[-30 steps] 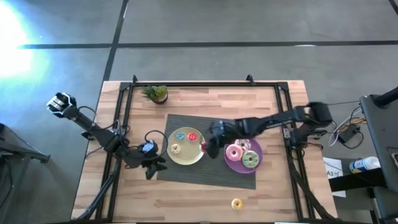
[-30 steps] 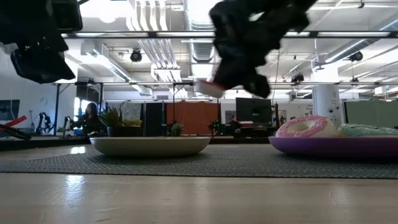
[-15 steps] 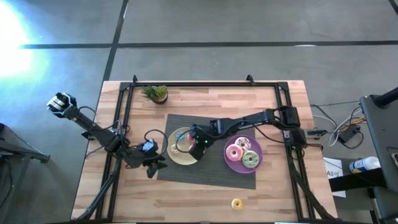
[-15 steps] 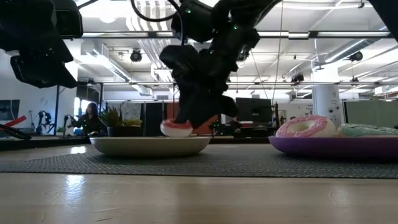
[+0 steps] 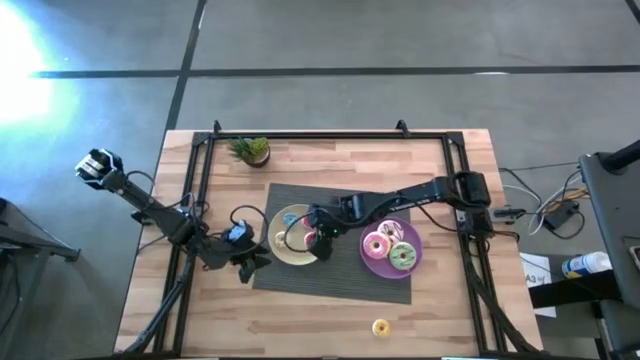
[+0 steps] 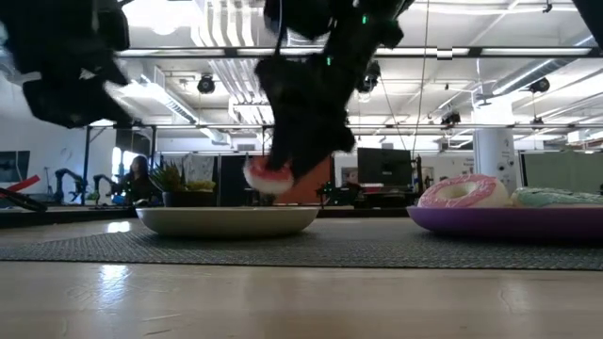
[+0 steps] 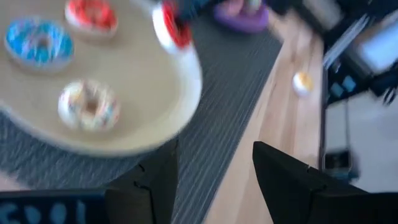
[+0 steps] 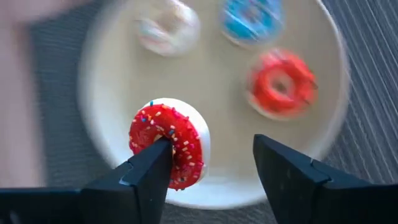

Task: Pick & Place donuts
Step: Put the small red donut on the beige plate, then put the small yellow donut on the beige plate

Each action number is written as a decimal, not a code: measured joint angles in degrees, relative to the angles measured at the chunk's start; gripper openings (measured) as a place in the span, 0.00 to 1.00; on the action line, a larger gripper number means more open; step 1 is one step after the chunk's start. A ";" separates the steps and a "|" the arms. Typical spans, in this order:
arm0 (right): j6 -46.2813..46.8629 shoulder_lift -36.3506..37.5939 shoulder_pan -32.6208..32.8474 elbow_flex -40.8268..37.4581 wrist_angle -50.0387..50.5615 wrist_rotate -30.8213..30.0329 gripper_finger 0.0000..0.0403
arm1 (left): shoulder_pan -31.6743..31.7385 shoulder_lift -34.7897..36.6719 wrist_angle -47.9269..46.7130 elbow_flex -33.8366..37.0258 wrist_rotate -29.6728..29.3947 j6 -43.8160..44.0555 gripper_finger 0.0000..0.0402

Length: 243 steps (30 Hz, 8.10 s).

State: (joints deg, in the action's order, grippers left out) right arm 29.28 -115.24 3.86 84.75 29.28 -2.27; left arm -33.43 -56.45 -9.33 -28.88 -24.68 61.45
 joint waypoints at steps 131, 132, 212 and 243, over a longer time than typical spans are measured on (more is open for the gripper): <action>-56.76 24.22 15.04 -14.16 -7.30 -25.17 0.49 | 39.69 -29.51 28.73 -20.72 54.44 -11.89 0.00; -56.44 24.22 14.94 -14.18 -7.30 -25.18 0.47 | 39.60 -29.51 28.66 -20.70 54.43 -12.34 0.00; -5.06 6.47 -1.84 0.45 22.35 6.34 0.46 | 16.14 -0.59 -14.59 -18.64 -8.03 -23.46 0.47; 9.66 1.29 34.80 -7.28 9.22 7.00 0.46 | 15.32 -0.72 -15.20 -18.64 -3.29 -27.89 0.47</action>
State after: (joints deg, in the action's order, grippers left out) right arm 38.94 -113.95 38.65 77.47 38.50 4.73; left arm -18.11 -57.17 -24.53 -47.53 -27.97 33.56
